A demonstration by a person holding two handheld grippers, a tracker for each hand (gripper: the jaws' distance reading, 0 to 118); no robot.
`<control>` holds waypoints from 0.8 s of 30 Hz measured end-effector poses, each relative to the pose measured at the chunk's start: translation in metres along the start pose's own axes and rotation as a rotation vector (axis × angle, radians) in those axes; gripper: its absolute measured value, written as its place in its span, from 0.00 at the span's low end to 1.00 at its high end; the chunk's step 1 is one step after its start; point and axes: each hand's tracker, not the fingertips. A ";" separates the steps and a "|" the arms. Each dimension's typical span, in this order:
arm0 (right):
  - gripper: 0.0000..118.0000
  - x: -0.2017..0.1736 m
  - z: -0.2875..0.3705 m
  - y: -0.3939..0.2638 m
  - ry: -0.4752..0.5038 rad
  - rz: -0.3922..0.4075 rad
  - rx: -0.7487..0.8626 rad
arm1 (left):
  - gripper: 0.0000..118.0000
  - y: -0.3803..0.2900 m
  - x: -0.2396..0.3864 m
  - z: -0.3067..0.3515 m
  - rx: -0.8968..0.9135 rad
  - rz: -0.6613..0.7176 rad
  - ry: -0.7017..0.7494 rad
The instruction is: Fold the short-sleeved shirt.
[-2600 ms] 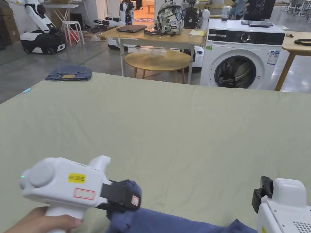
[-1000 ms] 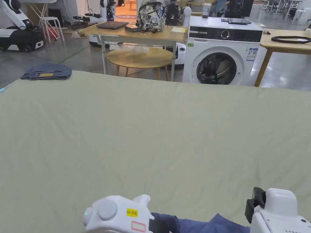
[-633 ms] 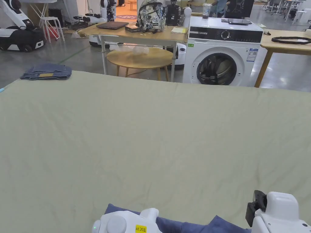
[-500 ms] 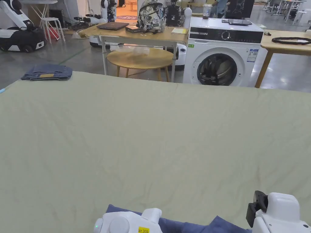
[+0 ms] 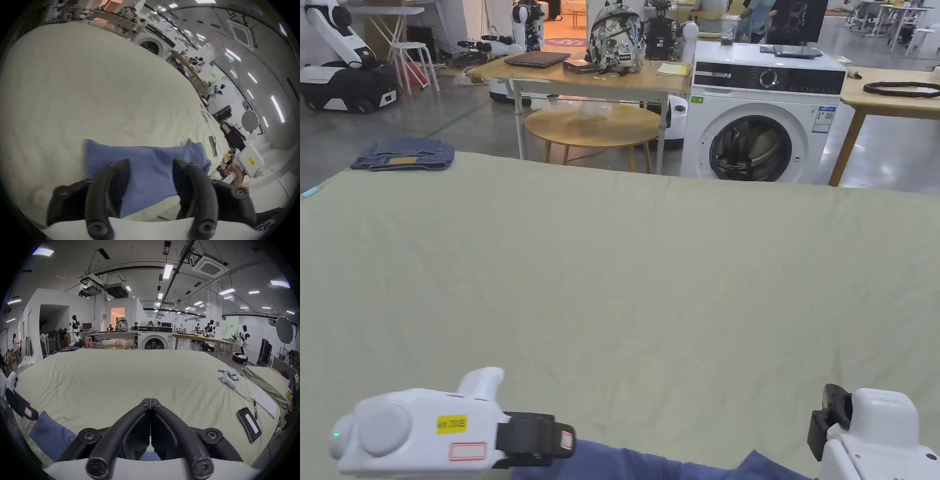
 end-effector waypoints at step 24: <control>0.00 -0.003 0.000 -0.003 0.008 -0.018 -0.017 | 0.06 -0.035 -0.072 -0.048 -0.090 0.247 -0.287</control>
